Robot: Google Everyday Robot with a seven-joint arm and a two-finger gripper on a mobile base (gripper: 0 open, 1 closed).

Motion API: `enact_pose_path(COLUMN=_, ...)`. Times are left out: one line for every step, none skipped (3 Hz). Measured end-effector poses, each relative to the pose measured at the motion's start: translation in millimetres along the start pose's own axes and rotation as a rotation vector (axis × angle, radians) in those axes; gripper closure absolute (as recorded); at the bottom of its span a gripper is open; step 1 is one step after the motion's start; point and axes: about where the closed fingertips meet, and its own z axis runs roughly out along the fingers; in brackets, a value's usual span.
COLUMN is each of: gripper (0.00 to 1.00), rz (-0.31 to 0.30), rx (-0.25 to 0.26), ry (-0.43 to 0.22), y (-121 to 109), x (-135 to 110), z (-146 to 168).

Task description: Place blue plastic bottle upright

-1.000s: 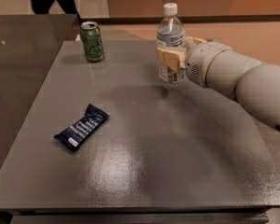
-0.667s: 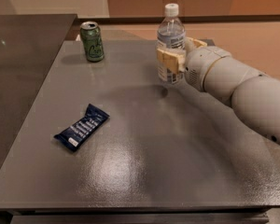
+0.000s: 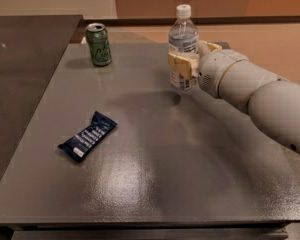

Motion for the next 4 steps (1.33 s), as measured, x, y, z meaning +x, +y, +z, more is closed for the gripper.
enact_pose_path(gripper=1.0, rz=0.005, rx=0.018, ry=0.036, y=5.1, x=-4.9, z=-0.6)
enact_pose_path(gripper=1.0, rz=0.021, rx=0.041, ry=0.095, y=9.6, x=-10.5, z=-2.7)
enact_pose_path(gripper=1.0, rz=0.028, rx=0.058, ry=0.131, y=10.7, x=-13.2, z=-3.5)
enact_pose_path(gripper=1.0, rz=0.009, rx=0.065, ry=0.132, y=10.9, x=-13.5, z=-3.1)
